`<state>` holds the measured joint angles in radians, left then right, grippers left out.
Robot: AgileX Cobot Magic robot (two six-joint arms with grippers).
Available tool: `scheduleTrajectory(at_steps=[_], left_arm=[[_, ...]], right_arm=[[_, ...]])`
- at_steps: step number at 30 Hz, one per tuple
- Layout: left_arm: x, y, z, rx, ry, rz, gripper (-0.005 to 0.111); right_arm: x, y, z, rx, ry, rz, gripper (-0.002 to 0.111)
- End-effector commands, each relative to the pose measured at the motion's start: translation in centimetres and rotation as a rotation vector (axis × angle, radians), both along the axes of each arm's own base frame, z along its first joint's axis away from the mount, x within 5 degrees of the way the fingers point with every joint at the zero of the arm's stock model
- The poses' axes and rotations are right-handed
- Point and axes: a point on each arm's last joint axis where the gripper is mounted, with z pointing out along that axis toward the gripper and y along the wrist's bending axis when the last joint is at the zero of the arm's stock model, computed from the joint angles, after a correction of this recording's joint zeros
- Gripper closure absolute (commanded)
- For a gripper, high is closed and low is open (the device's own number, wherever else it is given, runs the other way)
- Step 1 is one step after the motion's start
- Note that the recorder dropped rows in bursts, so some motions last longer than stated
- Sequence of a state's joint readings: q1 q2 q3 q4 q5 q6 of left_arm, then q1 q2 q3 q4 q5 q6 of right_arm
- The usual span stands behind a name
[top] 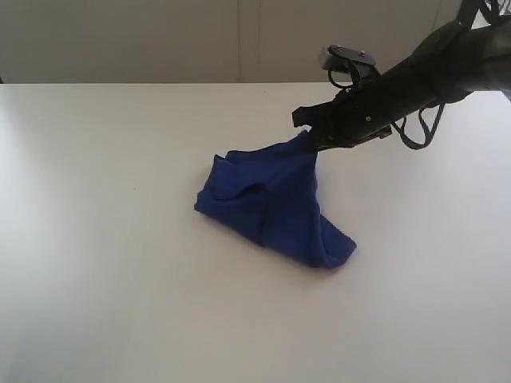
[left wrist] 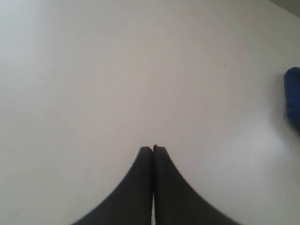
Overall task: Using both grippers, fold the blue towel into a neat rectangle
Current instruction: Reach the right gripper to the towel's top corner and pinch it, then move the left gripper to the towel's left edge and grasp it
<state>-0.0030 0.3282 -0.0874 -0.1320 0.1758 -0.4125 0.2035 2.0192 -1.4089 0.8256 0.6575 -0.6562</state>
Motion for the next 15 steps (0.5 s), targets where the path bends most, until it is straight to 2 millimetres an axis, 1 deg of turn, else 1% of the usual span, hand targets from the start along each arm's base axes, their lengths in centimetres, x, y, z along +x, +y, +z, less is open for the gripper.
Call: scheduleTrajectory(at_steps=[1,6,8,11,15], left_arm=[[1.7,0.0,2.1,0.030,0.005,-0.018,0.107],[4.1,-0.2,3.7,0.053,0.055,-0.045,0.107],[5.5,-0.7,4.1,0.054,0.065,-0.081,0.107],[7.8,-2.4,5.1,0.062,0.063,-0.173,0.107],[11.5,-5.7,5.5,0.078,0.093,-0.303,0.107]], right_arm=[[0.4,-0.6,-0.7,-0.036,-0.016,-0.025,0.108],[0.6,-0.8,-3.5,-0.075,0.064,-0.042,0.108],[0.6,-0.7,-4.6,-0.079,0.095,-0.037,0.108],[0.6,-0.7,-5.1,-0.074,0.110,-0.040,0.108],[0.6,-0.6,-5.2,-0.063,0.116,-0.048,0.108]])
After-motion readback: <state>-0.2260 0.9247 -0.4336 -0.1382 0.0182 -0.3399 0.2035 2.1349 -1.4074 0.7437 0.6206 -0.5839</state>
